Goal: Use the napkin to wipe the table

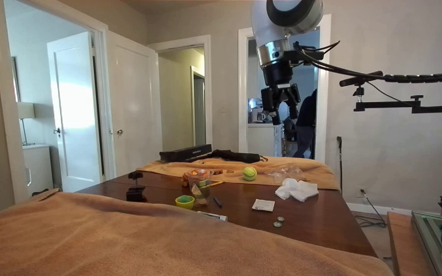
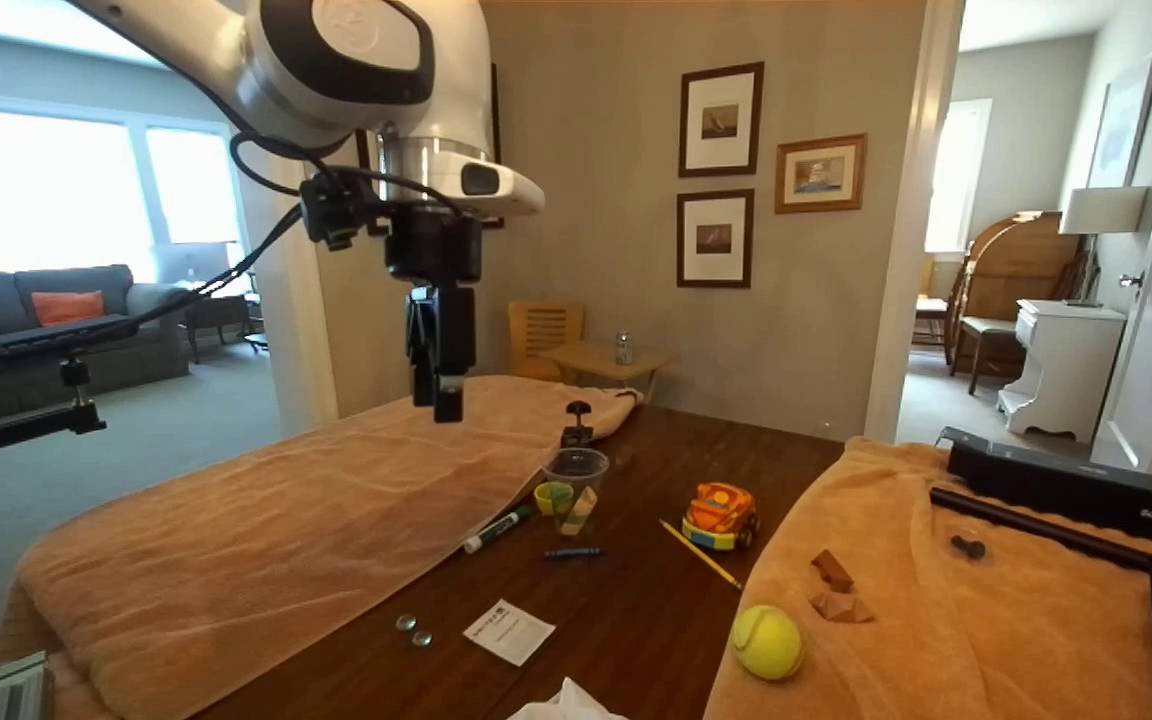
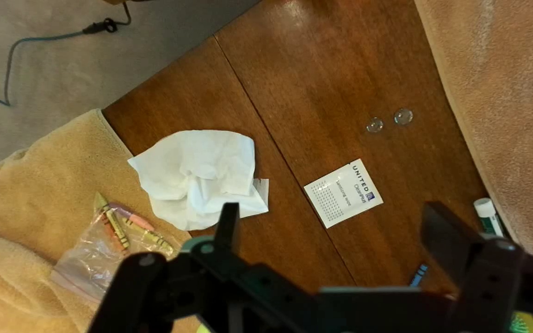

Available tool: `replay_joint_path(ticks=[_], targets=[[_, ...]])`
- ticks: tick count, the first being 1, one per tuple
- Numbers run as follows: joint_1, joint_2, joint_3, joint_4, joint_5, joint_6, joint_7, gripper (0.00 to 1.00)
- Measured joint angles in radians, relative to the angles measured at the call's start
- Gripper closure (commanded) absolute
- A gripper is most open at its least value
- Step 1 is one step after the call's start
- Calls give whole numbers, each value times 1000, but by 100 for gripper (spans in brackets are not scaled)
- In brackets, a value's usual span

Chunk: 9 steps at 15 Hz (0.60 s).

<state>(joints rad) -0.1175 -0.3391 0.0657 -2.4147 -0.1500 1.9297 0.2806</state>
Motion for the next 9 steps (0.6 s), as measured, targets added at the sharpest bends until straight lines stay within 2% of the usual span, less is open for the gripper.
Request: replay_joint_path(ticks=[4,9], targets=[[3,13,-13,0,5,2,4,0],[-10,171,-107,8,67,122,14,0]])
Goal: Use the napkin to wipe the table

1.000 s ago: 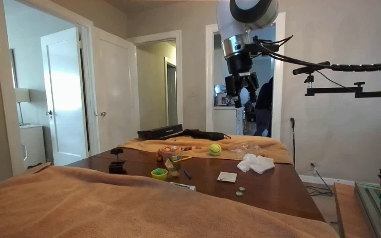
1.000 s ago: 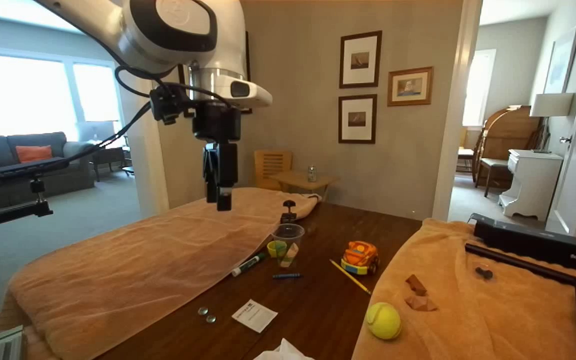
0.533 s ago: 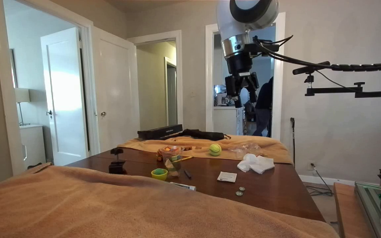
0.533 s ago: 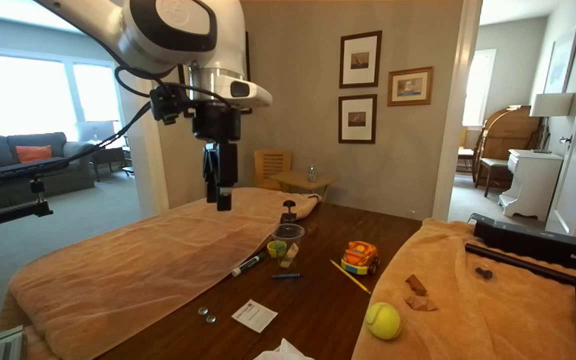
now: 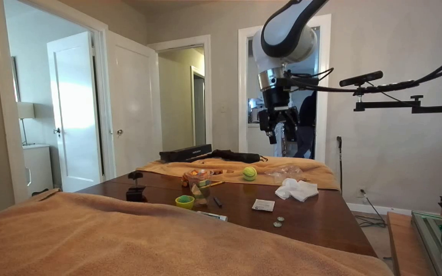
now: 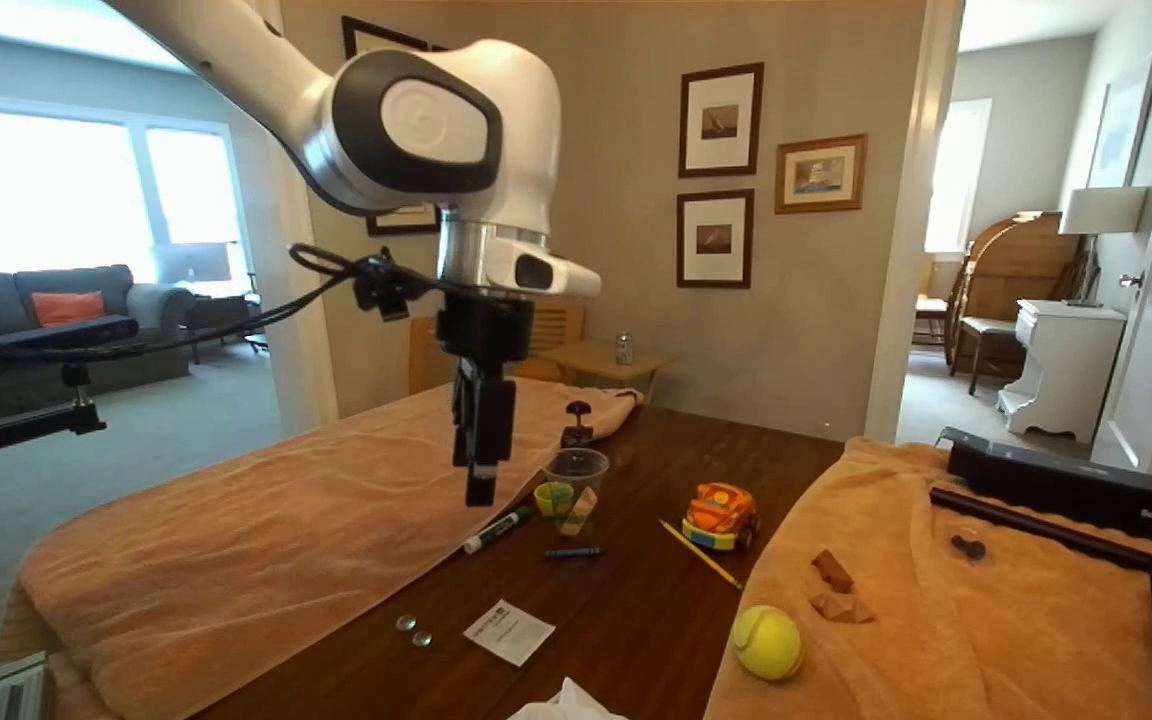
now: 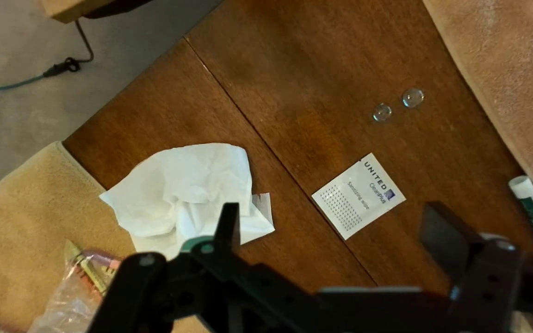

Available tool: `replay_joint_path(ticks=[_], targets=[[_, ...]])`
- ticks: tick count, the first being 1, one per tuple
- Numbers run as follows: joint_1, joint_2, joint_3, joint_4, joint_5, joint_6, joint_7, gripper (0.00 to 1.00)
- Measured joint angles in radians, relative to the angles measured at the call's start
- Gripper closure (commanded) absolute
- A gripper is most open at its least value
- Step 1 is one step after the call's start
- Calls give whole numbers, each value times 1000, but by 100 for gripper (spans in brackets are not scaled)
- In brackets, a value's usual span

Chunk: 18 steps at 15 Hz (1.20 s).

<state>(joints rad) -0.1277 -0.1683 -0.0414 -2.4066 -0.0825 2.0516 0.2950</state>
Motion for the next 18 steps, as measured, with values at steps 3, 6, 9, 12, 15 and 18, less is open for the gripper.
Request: replay_joint_path(ticks=[3,6,9,12,15,18], targets=[[-13,116,-53,15,72,96,0,0],[-28,209,-94,22,101,254,11,0],[-38,285,-133,24,76,386,53,0],[-39,336,-183,33,-2,421,139,0],[-39,358,-200,51,-20,421,162,0],[-38,360,-202,53,-20,421,162,0]])
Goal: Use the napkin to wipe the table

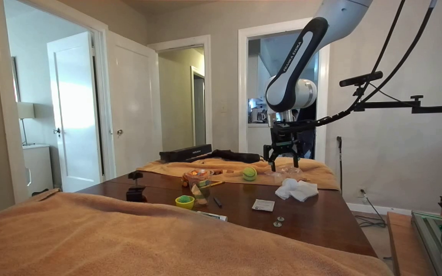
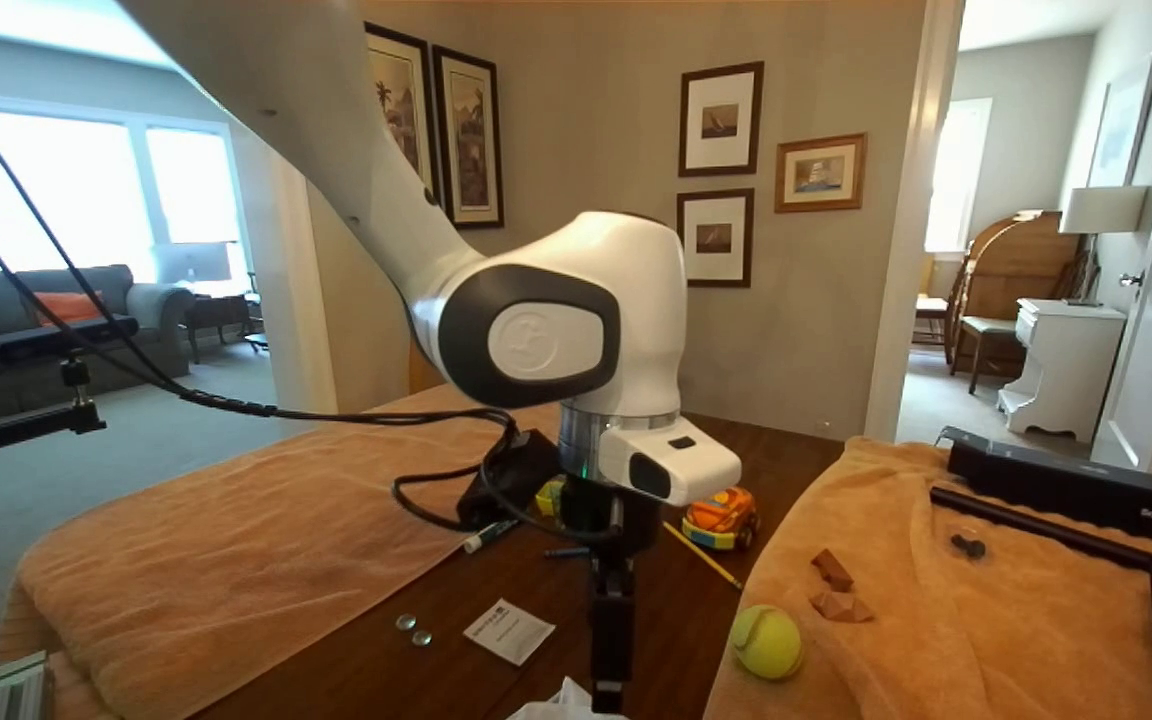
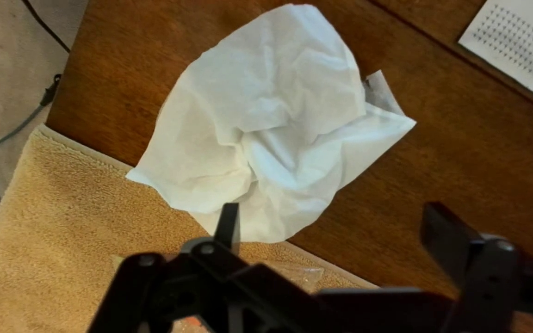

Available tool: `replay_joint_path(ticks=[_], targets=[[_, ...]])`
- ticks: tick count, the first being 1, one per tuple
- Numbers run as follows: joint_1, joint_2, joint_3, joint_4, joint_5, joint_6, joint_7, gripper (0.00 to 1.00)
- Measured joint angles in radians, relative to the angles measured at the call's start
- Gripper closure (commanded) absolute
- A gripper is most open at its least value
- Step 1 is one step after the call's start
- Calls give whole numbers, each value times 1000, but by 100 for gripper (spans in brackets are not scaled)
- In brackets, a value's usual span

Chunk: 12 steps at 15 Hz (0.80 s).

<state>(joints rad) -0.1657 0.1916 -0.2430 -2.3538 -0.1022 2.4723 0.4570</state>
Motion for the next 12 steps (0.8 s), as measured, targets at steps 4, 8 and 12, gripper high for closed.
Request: replay_joint_path(ticks=[4,8,12], targets=[[-5,16,-25,-1,0,0,-1,0],[-19,46,-46,-1,2,22,-7,6],[-34,88,-48,-2,18,111,-31,50]])
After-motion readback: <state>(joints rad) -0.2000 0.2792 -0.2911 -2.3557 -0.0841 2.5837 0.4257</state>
